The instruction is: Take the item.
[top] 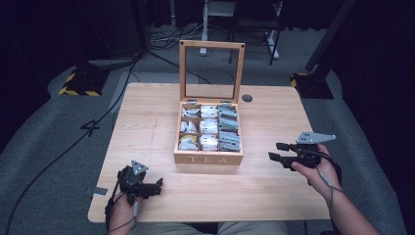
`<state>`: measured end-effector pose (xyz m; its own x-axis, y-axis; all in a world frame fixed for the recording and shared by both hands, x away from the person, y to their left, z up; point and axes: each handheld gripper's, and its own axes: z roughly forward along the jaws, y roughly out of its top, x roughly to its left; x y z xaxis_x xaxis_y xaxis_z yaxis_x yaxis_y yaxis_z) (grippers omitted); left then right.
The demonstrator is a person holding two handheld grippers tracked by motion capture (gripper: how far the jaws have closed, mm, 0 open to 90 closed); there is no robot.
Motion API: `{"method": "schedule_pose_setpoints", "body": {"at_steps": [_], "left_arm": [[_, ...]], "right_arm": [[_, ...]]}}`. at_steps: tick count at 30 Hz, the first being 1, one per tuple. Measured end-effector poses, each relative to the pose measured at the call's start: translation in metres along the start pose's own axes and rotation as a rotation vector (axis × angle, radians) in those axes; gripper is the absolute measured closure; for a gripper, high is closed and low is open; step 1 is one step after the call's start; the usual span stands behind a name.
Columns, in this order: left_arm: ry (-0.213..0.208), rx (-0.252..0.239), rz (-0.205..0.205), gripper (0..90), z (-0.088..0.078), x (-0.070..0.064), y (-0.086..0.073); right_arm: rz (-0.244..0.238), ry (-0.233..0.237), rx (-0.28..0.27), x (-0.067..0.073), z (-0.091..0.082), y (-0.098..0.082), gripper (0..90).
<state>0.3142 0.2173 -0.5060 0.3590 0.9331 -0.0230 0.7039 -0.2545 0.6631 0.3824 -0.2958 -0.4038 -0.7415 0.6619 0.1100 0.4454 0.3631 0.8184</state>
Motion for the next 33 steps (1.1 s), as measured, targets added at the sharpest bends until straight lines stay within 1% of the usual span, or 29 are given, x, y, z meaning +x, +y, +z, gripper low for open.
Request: {"method": "schedule_pose_setpoints", "body": {"at_steps": [1, 2, 4, 10, 18, 20, 21, 23, 26, 27, 28, 33], "left_arm": [[-0.001, 0.001, 0.002, 0.0, 0.000, 0.000, 0.000], [-0.003, 0.002, 0.004, 0.0, 0.000, 0.000, 0.000], [-0.005, 0.003, 0.005, 0.0, 0.000, 0.000, 0.000], [-0.002, 0.001, 0.005, 0.0, 0.000, 0.000, 0.001], [-0.002, 0.001, 0.005, 0.0, 0.000, 0.000, 0.001], [-0.002, 0.001, 0.005, 0.0, 0.000, 0.000, 0.001], [-0.004, 0.001, 0.003, 0.0, 0.000, 0.000, 0.001], [-0.003, 0.002, 0.003, 0.0, 0.000, 0.000, 0.000], [-0.002, 0.000, 0.004, 0.0, 0.000, 0.000, 0.001], [-0.002, 0.000, 0.004, 0.0, 0.000, 0.000, 0.001], [0.006, -0.001, -0.010, 0.0, 0.000, 0.000, 0.000], [0.009, -0.002, -0.011, 0.0, -0.001, 0.000, -0.001]], "right_arm": [[0.006, 0.009, -0.005, 0.000, 0.001, 0.003, 44.7], [0.002, 0.004, -0.007, 0.001, 0.002, 0.007, 44.9], [-0.016, -0.001, -0.003, 0.002, 0.004, 0.013, 45.0], [-0.047, 0.016, 0.007, 0.007, 0.015, 0.030, 45.1], [-0.052, 0.049, 0.024, 0.008, 0.035, 0.050, 47.4], [-0.052, 0.055, 0.027, 0.009, 0.037, 0.052, 47.7], [-0.060, 0.066, 0.039, 0.011, 0.044, 0.060, 48.4], [-0.072, 0.073, 0.046, 0.013, 0.050, 0.065, 49.3], [-0.077, 0.088, 0.056, 0.016, 0.060, 0.073, 50.7], [-0.077, 0.088, 0.056, 0.016, 0.060, 0.073, 50.7], [-0.088, 0.099, 0.067, 0.018, 0.067, 0.079, 51.6], [-0.095, 0.116, 0.069, 0.022, 0.081, 0.089, 52.6]]}}
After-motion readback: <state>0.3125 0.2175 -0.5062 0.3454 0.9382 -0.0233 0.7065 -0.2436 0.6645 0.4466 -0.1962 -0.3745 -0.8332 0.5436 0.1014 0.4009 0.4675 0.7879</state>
